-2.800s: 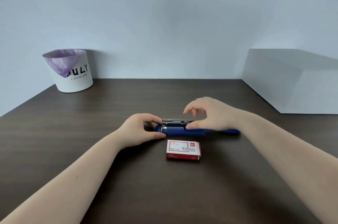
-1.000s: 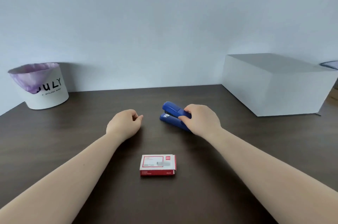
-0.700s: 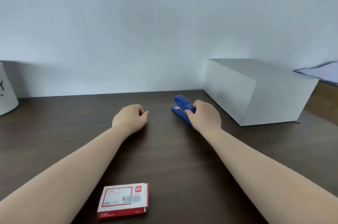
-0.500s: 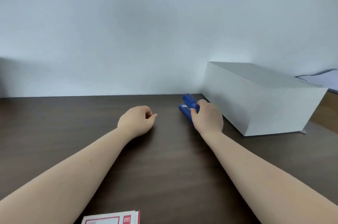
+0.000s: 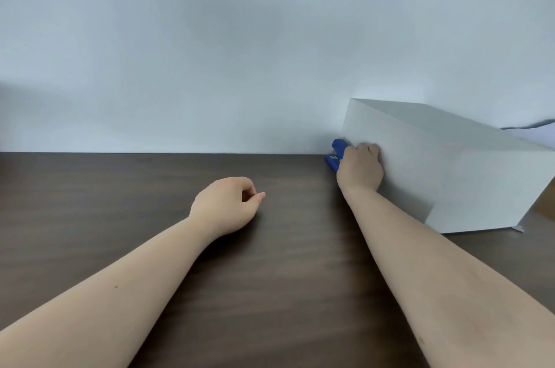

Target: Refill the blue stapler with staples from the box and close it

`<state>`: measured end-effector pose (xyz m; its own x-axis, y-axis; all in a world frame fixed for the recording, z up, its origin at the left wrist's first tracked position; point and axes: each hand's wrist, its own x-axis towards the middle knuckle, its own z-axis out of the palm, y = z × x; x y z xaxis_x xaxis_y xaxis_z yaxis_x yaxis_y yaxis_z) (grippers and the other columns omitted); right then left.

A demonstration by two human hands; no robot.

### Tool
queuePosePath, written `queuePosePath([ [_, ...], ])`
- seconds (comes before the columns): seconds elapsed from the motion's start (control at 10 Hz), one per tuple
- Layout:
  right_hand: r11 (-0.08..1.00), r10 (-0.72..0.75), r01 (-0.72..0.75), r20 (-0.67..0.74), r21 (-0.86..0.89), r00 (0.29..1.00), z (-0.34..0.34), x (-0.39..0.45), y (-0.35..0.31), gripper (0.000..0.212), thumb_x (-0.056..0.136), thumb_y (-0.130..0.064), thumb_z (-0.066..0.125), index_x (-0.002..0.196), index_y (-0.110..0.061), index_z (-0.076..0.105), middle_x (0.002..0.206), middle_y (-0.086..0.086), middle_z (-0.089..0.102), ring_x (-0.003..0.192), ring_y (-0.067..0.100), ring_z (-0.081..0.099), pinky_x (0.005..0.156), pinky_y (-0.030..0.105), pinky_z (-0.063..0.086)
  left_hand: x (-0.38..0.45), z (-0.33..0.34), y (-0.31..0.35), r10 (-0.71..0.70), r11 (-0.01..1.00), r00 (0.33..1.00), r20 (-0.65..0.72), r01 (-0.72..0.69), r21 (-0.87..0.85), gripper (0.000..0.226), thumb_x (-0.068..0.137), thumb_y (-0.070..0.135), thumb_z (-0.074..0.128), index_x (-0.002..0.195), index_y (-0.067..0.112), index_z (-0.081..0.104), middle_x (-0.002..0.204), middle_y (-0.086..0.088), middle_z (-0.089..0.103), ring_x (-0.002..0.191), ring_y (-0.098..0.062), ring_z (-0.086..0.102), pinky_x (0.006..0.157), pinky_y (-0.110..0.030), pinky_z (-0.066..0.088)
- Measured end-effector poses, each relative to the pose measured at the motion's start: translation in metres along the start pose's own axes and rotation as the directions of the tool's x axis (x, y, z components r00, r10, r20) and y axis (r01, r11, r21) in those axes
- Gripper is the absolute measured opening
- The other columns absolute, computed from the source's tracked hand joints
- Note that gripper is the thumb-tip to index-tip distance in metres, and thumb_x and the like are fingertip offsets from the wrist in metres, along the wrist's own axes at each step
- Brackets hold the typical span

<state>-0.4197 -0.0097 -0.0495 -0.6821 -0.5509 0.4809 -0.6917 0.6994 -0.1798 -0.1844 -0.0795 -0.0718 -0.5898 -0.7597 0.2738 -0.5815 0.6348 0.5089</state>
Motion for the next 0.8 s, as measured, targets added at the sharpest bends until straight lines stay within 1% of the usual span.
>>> queuePosePath([
  [0.1, 0.999, -0.012, 0.013, 0.019, -0.043, 1.000, 0.005, 0.007, 0.000, 0.026, 0.089, -0.008, 0.050, 0.112, -0.002, 0.059, 0.118, 0.016, 0.053, 0.119, 0.032, 0.041, 0.068, 0.036, 0.042, -0.001, -0.001, 0.000, -0.001, 1.000, 1.000, 0.008, 0.001, -0.010, 0.026, 0.087, 0.045, 0.050, 0.067, 0.027, 0.053, 0.063, 0.010, 0.054, 0.065, -0.011, 0.052, 0.058, -0.026, 0.039],
  [0.2, 0.999, -0.026, 0.027, 0.027, -0.036, 0.999, 0.009, 0.011, 0.000, 0.027, 0.089, -0.006, 0.048, 0.115, -0.002, 0.057, 0.120, 0.017, 0.051, 0.115, 0.033, 0.045, 0.075, 0.037, 0.045, -0.001, -0.001, 0.000, 0.003, 1.000, 1.000, 0.007, -0.003, -0.010, 0.026, 0.087, 0.045, 0.050, 0.067, 0.028, 0.053, 0.064, 0.010, 0.053, 0.068, -0.012, 0.053, 0.059, -0.027, 0.039],
  [0.3, 0.998, -0.043, 0.044, 0.019, -0.044, 0.999, 0.012, 0.012, 0.002, 0.027, 0.091, -0.007, 0.046, 0.116, -0.001, 0.055, 0.121, 0.018, 0.051, 0.115, 0.034, 0.046, 0.077, 0.038, 0.045, -0.001, -0.001, 0.001, 0.001, 1.000, 1.000, 0.011, -0.001, -0.015, 0.024, 0.086, 0.045, 0.050, 0.070, 0.028, 0.055, 0.065, 0.011, 0.053, 0.070, -0.014, 0.054, 0.061, -0.027, 0.039],
  [0.4, 0.996, -0.047, 0.048, 0.021, -0.081, 0.999, 0.016, 0.011, 0.003, 0.030, 0.091, -0.006, 0.044, 0.119, -0.001, 0.054, 0.123, 0.017, 0.052, 0.120, 0.032, 0.042, 0.079, 0.038, 0.047, -0.002, 0.000, 0.001, 0.006, 1.000, 1.000, 0.006, -0.006, -0.014, 0.023, 0.087, 0.045, 0.051, 0.074, 0.027, 0.058, 0.066, 0.011, 0.054, 0.072, -0.015, 0.054, 0.061, -0.027, 0.040],
  [0.5, 0.994, -0.034, 0.037, 0.034, -0.105, 0.999, 0.017, 0.010, 0.001, 0.031, 0.090, -0.005, 0.044, 0.119, -0.001, 0.055, 0.123, 0.016, 0.053, 0.123, 0.030, 0.039, 0.076, 0.037, 0.049, -0.003, -0.001, 0.001, 0.009, 1.000, 1.000, -0.002, -0.009, -0.016, 0.023, 0.087, 0.044, 0.051, 0.076, 0.026, 0.060, 0.066, 0.011, 0.054, 0.072, -0.015, 0.055, 0.062, -0.027, 0.040],
  [0.6, 0.995, -0.023, 0.025, 0.029, -0.095, 0.999, 0.021, 0.010, 0.000, 0.033, 0.089, -0.006, 0.045, 0.121, -0.001, 0.053, 0.125, 0.016, 0.051, 0.124, 0.031, 0.037, 0.076, 0.038, 0.050, -0.004, -0.002, 0.001, 0.017, 1.000, 1.000, 0.003, -0.017, -0.009, 0.024, 0.087, 0.044, 0.051, 0.077, 0.024, 0.061, 0.066, 0.010, 0.055, 0.072, -0.016, 0.055, 0.062, -0.027, 0.041],
  [0.7, 0.999, -0.003, 0.004, 0.013, -0.051, 1.000, 0.017, 0.009, 0.000, 0.037, 0.087, -0.006, 0.046, 0.123, 0.002, 0.049, 0.128, 0.017, 0.044, 0.123, 0.032, 0.037, 0.078, 0.039, 0.049, -0.006, -0.004, 0.004, 0.011, 1.000, 1.000, 0.012, -0.010, -0.020, 0.023, 0.087, 0.043, 0.051, 0.077, 0.024, 0.060, 0.066, 0.010, 0.054, 0.071, -0.015, 0.054, 0.061, -0.027, 0.040],
  [0.8, 1.000, -0.018, 0.018, -0.044, 0.001, 0.999, 0.018, 0.005, 0.002, 0.035, 0.087, -0.007, 0.044, 0.121, 0.000, 0.046, 0.126, 0.019, 0.042, 0.118, 0.036, 0.039, 0.076, 0.042, 0.048, -0.007, -0.005, 0.005, 0.007, 0.999, 1.000, 0.003, -0.007, -0.031, 0.023, 0.087, 0.043, 0.051, 0.076, 0.024, 0.060, 0.065, 0.010, 0.053, 0.070, -0.015, 0.053, 0.060, -0.027, 0.039],
])
